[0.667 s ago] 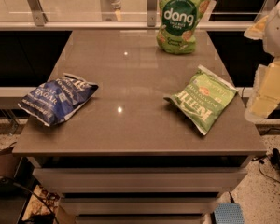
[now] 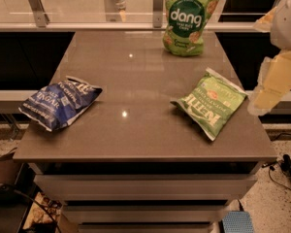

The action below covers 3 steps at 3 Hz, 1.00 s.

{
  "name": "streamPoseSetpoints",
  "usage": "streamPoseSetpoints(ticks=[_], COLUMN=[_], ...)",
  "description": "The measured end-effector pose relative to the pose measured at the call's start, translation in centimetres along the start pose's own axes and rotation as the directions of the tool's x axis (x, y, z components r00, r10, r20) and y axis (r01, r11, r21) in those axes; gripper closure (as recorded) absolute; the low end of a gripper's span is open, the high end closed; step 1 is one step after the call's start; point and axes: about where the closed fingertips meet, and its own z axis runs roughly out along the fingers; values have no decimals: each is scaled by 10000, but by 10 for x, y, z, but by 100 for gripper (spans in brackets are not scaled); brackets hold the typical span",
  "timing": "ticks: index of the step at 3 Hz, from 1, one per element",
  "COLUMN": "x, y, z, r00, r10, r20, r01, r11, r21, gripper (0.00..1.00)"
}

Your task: Move green rice chip bag near blue chip bag

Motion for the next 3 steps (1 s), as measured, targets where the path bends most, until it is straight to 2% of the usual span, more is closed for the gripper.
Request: streamPoseSetpoints(ticks=[1,3], x=[-6,-20], y=[-21,-71], z=[4,2], r00=[9997,9954], r10=[227,354], r20=[-62,-891], r01=[-226,-316], r11=[9996,9985], r21=[185,436], gripper=[0,0])
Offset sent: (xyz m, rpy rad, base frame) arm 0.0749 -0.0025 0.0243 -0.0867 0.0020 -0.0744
